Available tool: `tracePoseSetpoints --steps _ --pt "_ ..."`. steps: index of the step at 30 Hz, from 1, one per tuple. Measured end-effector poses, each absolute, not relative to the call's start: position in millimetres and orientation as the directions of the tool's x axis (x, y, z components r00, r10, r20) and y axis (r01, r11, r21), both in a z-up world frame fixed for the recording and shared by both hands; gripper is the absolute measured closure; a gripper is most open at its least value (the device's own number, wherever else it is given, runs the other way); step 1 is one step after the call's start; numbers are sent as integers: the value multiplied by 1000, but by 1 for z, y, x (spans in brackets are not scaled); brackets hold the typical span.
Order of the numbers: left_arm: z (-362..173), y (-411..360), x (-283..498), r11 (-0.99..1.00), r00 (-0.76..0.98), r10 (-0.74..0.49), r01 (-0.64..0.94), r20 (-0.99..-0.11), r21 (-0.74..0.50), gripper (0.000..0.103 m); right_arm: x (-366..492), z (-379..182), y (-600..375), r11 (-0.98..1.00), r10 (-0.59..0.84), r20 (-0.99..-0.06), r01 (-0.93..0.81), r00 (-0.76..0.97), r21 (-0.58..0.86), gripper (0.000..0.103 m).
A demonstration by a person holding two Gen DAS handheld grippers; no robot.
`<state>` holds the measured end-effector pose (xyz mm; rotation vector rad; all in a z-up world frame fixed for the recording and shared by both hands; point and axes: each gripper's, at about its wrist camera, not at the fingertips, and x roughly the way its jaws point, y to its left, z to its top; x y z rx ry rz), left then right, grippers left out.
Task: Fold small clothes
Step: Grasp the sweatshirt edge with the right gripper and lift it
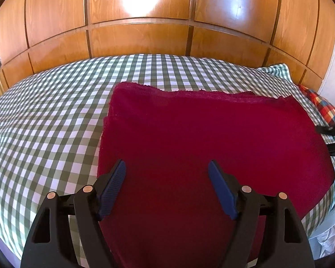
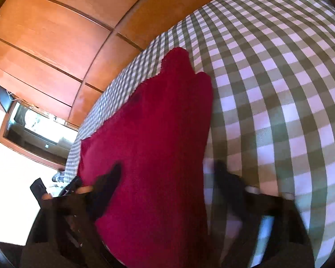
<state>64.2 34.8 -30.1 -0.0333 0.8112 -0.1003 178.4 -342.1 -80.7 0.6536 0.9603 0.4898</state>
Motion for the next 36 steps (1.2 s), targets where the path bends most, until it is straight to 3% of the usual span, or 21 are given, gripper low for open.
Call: tracePoseSetpoints --steps 1,5,10,11,17,28,36 --pt "-29 36 64 994 684 -109 79 -721 -75 28 180 -84 -344 700 648 -581 -86 492 709 50" --pt "-24 46 60 987 684 -158 85 -712 -138 31 179 -92 -353 661 677 -549 -77 491 746 64" --pt "-18 62 55 965 676 -243 96 -696 -244 56 174 -88 -344 647 697 -533 -100 479 756 78" --pt "-17 64 54 963 674 -249 98 -696 -250 60 173 -85 -340 652 694 -535 -106 481 750 79" --pt "-22 79 51 956 658 -253 58 -709 -287 61 164 -52 -315 664 689 -518 -158 507 731 83" --pt "-12 101 41 892 610 -430 175 -665 -417 61 152 12 -233 601 756 -434 -255 490 758 85" --pt "-26 113 43 865 570 -487 212 -662 -454 61 170 36 -149 608 761 -462 -255 455 752 86"
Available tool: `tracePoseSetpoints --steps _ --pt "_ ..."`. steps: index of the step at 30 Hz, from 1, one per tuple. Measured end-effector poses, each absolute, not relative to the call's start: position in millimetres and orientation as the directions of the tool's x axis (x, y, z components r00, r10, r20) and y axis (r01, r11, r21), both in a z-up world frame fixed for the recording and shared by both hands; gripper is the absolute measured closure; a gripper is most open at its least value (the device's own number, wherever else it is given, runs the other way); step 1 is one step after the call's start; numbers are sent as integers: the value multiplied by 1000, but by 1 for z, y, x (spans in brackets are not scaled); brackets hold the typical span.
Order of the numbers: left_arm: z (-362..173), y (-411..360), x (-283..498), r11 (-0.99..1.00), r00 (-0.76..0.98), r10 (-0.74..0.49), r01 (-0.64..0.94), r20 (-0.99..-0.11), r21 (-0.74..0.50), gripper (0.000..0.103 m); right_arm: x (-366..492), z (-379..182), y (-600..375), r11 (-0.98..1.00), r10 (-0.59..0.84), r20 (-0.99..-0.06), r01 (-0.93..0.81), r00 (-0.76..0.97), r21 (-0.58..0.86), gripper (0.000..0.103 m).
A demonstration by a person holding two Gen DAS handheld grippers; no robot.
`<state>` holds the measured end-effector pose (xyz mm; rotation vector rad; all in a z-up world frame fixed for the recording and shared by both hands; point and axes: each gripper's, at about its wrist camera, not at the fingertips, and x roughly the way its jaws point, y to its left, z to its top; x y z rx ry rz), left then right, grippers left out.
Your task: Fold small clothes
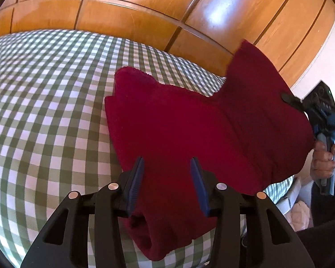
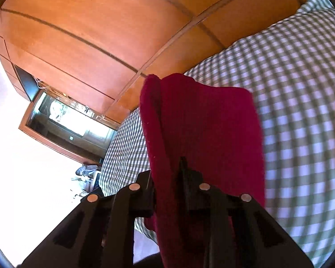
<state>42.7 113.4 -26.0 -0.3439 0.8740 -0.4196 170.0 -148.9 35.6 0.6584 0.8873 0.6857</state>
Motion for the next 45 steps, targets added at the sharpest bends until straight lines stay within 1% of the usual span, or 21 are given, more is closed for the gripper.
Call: tracePoseSetpoints --steps 9,18,21,23,24,25,26,27,29,31,33,34,35,36,37,38,40,41,42,43,45 --pt "-35 118 46 842 554 -525 231 -646 -487 61 190 33 -52 629 766 -522 -269 374 730 87" --pt "-43 122 50 824 545 -548 224 -634 -520 61 194 -13 18 659 752 -608 -260 255 706 87" --pt "-44 120 48 825 546 -545 215 -636 -523 61 197 -18 23 652 758 -607 -264 239 711 85" --pt "-43 123 47 818 546 -553 210 -630 -536 61 197 -15 20 604 797 -561 -277 223 747 76" --pt "-41 126 47 812 548 -558 203 -624 -548 61 199 -12 18 575 818 -534 -283 213 768 64" --pt "-40 129 46 807 549 -562 196 -619 -558 61 197 -8 12 539 842 -501 -288 200 791 44" --pt "-38 132 45 802 553 -564 189 -613 -567 61 195 -2 8 496 868 -460 -295 186 816 39" --pt "-36 136 44 798 558 -565 182 -608 -575 61 192 6 3 457 889 -418 -316 187 832 37" --pt "-30 143 41 795 571 -558 159 -603 -586 61 186 19 -6 429 903 -384 -353 193 832 34" --pt "-24 153 36 791 586 -550 137 -595 -596 61 178 29 -24 418 908 -364 -384 207 823 28" --pt "-17 166 29 776 606 -549 113 -576 -621 61 171 31 -48 461 886 -385 -408 258 788 23" --pt "-13 173 25 763 616 -551 100 -563 -638 58 164 33 -59 488 872 -401 -416 282 767 20" --pt "-8 180 21 745 626 -558 90 -545 -661 53 157 31 -73 537 842 -435 -424 320 729 19" --pt "-4 184 18 730 632 -566 87 -529 -678 49 152 28 -83 572 819 -459 -426 344 701 15" --pt "1 188 15 712 640 -578 93 -505 -696 49 143 25 -95 617 786 -492 -430 374 659 11" --pt "8 188 12 700 646 -589 107 -486 -706 49 132 21 -106 671 741 -531 -438 411 598 9" --pt "21 184 5 681 645 -617 150 -451 -717 39 110 11 -120 749 661 -592 -450 461 486 3" --pt "26 178 2 652 632 -650 179 -422 -737 25 104 4 -122 779 623 -617 -448 480 439 2" --pt "27 174 0 628 618 -675 193 -403 -754 21 94 -4 -125 818 566 -650 -444 507 367 2" --pt "28 167 0 608 601 -696 201 -393 -768 21 86 -12 -127 839 528 -670 -444 522 315 2" --pt "26 152 3 604 567 -716 211 -406 -769 21 73 -29 -128 857 483 -702 -447 523 257 2"
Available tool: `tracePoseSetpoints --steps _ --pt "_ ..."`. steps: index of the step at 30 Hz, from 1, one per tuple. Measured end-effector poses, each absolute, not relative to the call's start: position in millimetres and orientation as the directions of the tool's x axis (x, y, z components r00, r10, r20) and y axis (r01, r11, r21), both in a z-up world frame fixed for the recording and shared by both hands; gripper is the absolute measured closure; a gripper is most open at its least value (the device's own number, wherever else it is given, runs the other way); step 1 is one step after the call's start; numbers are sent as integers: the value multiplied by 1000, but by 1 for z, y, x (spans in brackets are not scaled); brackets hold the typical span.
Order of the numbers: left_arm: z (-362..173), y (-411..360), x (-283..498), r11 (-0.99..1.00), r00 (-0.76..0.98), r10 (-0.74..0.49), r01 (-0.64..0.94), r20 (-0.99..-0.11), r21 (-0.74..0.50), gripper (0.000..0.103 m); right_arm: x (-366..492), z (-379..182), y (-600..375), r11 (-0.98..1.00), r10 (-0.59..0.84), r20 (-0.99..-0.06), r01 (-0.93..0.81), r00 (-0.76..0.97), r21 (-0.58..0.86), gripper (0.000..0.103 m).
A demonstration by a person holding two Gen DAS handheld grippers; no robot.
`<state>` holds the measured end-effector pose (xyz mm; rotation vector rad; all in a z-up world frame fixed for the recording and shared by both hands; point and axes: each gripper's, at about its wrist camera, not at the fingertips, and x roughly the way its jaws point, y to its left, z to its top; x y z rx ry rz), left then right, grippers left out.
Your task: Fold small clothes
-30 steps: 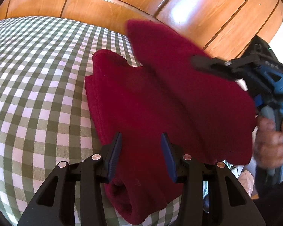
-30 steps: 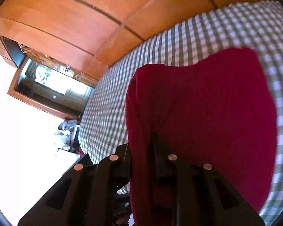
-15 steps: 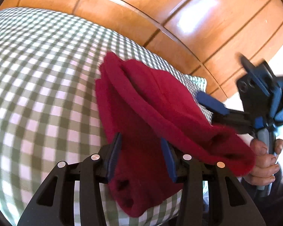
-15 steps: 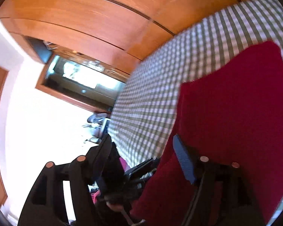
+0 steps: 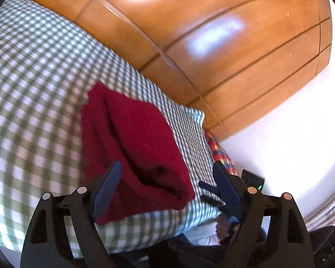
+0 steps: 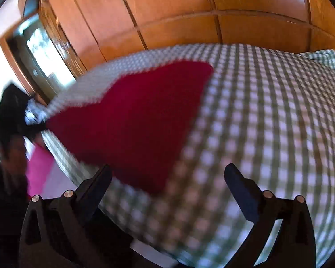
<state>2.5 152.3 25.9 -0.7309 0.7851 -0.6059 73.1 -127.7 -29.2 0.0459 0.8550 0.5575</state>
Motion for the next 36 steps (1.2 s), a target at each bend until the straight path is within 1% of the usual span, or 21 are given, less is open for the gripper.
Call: tracePoseSetpoints --steps 5,7,8,9,10,11,12,13,14,16,18,19,23,25,27,28,29,30,32,34,36 --pt "10 122 10 604 492 -744 204 -452 -771 21 65 -51 -126 870 458 -714 -433 529 237 2" --pt "11 110 14 619 484 -739 212 -469 -756 21 72 -55 -123 863 481 -700 -424 527 274 3" --pt "12 108 12 621 481 -739 214 -472 -754 25 76 -56 -119 859 492 -695 -424 524 288 4" --pt "13 104 15 626 477 -738 218 -478 -749 29 79 -56 -110 851 508 -686 -430 521 303 11" --pt "14 102 16 639 477 -730 223 -489 -736 40 83 -56 -105 845 517 -682 -439 518 307 23" --pt "15 100 17 663 482 -714 234 -507 -711 55 86 -54 -101 842 519 -683 -445 514 304 29" --pt "17 95 17 688 484 -699 255 -527 -679 78 88 -54 -96 837 523 -682 -456 511 301 36" --pt "19 93 17 705 487 -688 273 -539 -654 91 89 -53 -91 832 530 -678 -466 509 300 42" --pt "20 93 16 709 494 -685 281 -535 -647 97 88 -50 -87 829 534 -674 -473 511 298 43" --pt "30 101 7 714 546 -675 314 -497 -625 97 80 -44 -82 823 537 -659 -498 526 273 45" --pt "33 111 -5 741 582 -645 322 -494 -588 97 75 -45 -75 819 530 -663 -523 528 238 46" --pt "28 117 -10 757 588 -628 308 -511 -576 97 75 -51 -72 819 524 -677 -525 517 232 48" --pt "-32 132 -8 820 525 -548 185 -651 -541 97 79 -75 -74 825 512 -717 -503 473 256 50" --pt "-48 135 -12 806 510 -561 155 -652 -571 97 78 -78 -72 827 506 -716 -507 481 243 50" --pt "-41 137 -13 780 513 -593 174 -621 -601 96 78 -78 -68 826 504 -714 -511 486 236 49" --pt "-34 139 -12 763 523 -610 185 -596 -619 92 79 -77 -67 826 508 -710 -510 487 241 47" --pt "-26 141 -9 750 533 -623 196 -573 -632 79 80 -77 -66 826 511 -708 -507 487 246 45" --pt "-21 144 -7 744 545 -624 196 -560 -638 61 80 -78 -66 827 511 -706 -506 490 247 40" --pt "-12 153 5 714 577 -632 176 -517 -677 40 78 -77 -67 829 508 -703 -503 497 244 30" --pt "-10 155 19 699 579 -638 158 -508 -697 39 70 -75 -77 822 515 -700 -517 494 239 21" --pt "-8 152 35 707 574 -631 149 -522 -692 39 62 -65 -87 815 514 -699 -539 498 215 16"
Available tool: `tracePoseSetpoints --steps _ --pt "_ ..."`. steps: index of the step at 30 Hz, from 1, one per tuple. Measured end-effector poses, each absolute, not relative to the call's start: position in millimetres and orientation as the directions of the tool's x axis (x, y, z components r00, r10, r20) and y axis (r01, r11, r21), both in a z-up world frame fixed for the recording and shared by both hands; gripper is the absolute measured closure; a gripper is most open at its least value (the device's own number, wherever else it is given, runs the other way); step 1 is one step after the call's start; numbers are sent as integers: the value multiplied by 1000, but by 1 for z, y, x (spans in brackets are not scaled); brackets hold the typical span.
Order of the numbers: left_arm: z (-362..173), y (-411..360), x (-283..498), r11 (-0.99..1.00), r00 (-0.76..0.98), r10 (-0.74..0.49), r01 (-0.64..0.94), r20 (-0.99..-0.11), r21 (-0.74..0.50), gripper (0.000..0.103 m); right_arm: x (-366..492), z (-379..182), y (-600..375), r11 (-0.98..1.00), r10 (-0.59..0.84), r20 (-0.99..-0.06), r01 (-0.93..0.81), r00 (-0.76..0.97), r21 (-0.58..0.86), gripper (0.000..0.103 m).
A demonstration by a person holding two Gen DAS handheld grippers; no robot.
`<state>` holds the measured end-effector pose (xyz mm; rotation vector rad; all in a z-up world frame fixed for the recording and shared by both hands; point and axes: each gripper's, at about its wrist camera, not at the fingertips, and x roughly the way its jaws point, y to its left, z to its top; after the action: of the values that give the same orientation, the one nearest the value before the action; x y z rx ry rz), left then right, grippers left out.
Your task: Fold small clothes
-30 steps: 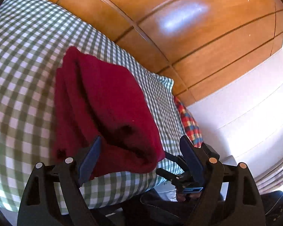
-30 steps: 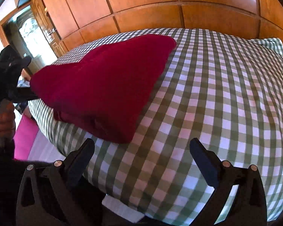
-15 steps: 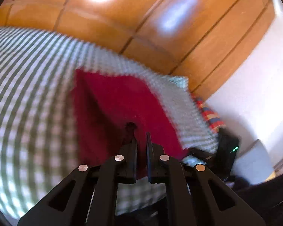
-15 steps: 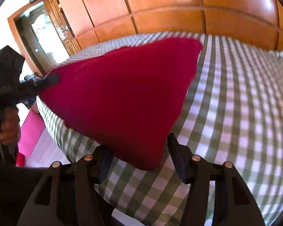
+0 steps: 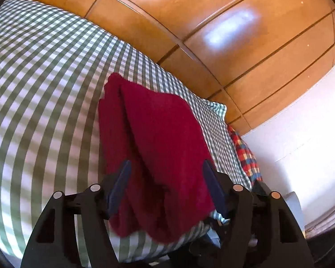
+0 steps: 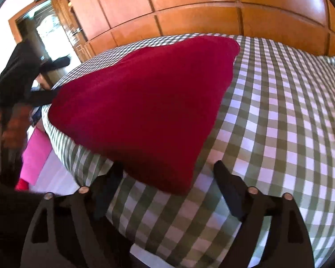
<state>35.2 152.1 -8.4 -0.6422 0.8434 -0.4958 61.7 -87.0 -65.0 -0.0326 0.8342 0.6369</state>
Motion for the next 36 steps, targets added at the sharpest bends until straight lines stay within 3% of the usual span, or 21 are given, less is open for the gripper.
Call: tracePoseSetpoints --steps 6,9,10,11,12,15,20,24,28,33,36 --pt "-28 148 82 726 513 -613 67 -601 -684 34 44 -48 -118 825 505 -676 -529 537 196 13" --pt "-40 148 96 700 501 -630 34 -594 -713 35 40 -32 -131 840 498 -644 -508 581 191 13" --pt "-39 147 96 699 505 -632 43 -588 -714 40 40 -26 -133 843 498 -629 -504 596 190 13" --pt "-37 145 96 700 508 -635 60 -581 -712 61 41 -18 -136 846 498 -609 -500 616 186 13" --pt "-33 142 96 709 512 -634 85 -580 -700 76 43 -9 -133 851 493 -597 -494 633 179 13" --pt "-16 142 87 706 574 -628 137 -525 -694 89 52 2 -123 851 488 -572 -506 659 144 13" --pt "21 147 62 741 653 -597 226 -466 -632 91 62 -2 -81 821 501 -577 -566 645 80 16" --pt "-7 153 74 847 630 -467 118 -620 -518 91 66 -23 -41 824 451 -607 -567 654 1 20" --pt "-51 158 89 877 571 -407 26 -713 -479 91 66 -36 -22 839 392 -613 -540 686 -67 19" --pt "-30 149 78 915 614 -318 -2 -722 -405 82 67 -38 -24 835 383 -617 -544 688 -87 17" --pt "-4 139 64 930 688 -281 24 -669 -366 82 67 -39 -28 834 397 -614 -547 682 -69 15"
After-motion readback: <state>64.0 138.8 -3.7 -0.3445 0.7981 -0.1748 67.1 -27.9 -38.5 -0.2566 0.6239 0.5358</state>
